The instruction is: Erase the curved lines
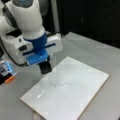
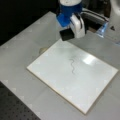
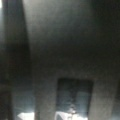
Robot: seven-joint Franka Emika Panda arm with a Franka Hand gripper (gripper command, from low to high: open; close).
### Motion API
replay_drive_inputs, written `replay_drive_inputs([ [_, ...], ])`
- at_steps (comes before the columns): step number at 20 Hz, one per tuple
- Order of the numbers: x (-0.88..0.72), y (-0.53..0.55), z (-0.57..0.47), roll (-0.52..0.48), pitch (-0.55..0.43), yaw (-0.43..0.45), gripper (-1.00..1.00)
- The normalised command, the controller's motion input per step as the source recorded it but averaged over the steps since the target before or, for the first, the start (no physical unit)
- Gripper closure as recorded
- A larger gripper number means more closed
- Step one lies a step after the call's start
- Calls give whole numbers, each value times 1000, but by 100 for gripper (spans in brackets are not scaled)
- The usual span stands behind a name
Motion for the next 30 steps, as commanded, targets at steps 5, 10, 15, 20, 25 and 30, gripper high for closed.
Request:
replay_drive_inputs([
  [5, 43, -57, -44, -99, -18, -159, 100],
  [10, 33, -83, -166, -43, 33, 37, 100],
  [15, -33, -134, -306, -40, -38, 68, 100],
  [20, -194, -127, -276, -43, -96, 88, 100],
  [25, -257, -57, -235, -50, -172, 115, 100],
  [30, -259, 32, -275, -52, -220, 109, 100],
])
